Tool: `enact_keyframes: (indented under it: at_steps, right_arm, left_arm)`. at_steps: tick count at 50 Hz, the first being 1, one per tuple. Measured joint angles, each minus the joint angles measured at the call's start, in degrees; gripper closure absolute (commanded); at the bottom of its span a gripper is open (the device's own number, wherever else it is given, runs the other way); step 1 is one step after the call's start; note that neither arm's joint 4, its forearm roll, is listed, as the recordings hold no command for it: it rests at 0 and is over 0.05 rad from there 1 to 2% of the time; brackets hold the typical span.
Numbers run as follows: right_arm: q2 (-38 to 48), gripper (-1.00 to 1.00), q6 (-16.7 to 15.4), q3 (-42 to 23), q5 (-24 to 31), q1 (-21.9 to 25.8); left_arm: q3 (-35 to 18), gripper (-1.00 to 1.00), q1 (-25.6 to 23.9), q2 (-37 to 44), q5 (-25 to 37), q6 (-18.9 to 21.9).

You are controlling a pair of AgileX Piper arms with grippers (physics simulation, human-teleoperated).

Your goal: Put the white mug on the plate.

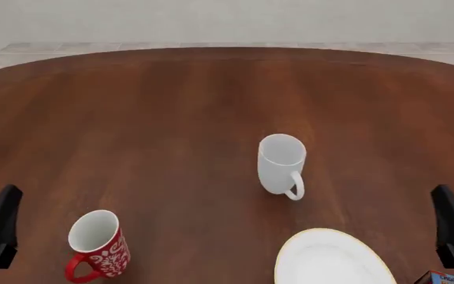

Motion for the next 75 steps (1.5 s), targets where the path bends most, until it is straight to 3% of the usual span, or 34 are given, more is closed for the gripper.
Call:
enact_keyframes:
  at_steps: [29,54,75]
  right_arm:
    - [3.3,-1.0,-1.0,-0.2,-2.2,1.5]
    - [21.7,-1.0,-7.4,-8.9,-6.1,9.9]
    - [36.1,-1.0,-8.5,-18.3,0.2,16.4]
  left_arm:
    - [-0.3,-1.0,-0.3,0.2,0.1,0.0]
    - [-0.2,-1.0,-0.3,0.4,-0.1,0.0]
    - [-0.1,-1.0,-0.3,0.4,-0.3,0.0]
